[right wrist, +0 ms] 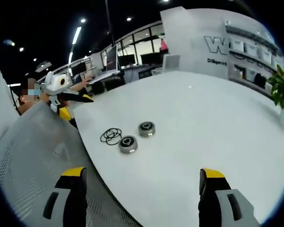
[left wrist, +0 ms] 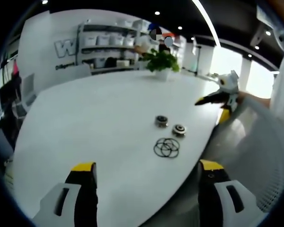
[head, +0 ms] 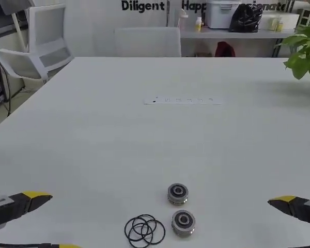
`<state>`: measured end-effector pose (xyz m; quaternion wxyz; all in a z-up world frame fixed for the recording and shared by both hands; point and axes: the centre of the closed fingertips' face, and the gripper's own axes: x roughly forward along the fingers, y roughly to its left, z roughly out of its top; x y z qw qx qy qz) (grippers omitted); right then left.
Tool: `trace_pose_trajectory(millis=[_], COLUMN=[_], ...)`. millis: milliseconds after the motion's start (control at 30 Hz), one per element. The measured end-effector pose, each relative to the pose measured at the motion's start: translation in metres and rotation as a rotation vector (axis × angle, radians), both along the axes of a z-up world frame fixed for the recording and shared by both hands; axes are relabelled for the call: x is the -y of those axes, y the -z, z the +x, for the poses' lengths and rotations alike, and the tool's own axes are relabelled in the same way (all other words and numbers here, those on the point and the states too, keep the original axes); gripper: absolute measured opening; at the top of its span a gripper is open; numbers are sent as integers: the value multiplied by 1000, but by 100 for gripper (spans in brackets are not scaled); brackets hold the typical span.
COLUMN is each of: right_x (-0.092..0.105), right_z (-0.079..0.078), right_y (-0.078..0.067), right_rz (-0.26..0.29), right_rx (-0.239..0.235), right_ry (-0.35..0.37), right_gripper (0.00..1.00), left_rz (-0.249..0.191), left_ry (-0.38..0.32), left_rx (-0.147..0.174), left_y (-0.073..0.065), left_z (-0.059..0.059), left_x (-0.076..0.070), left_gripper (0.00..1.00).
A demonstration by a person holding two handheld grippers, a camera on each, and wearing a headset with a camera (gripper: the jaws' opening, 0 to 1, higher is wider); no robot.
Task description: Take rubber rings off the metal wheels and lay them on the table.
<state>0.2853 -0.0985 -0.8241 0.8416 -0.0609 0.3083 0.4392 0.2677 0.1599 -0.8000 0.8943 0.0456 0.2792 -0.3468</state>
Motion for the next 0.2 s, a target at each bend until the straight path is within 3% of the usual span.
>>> trace_pose_trajectory(millis=[133, 200], right_x=[7, 5], right_z=[0, 1], right_y=[7, 3], right_rz=[-25, 8], right_rx=[-20, -25], right_ry=[32, 46], right_gripper=[93, 93], left_rz=[9, 27], left_ry=[1, 4], left_rx=[-19, -24], left_y=[5, 7], left_z=[-2, -3], left_x=[-2, -3], left_gripper=[89, 89])
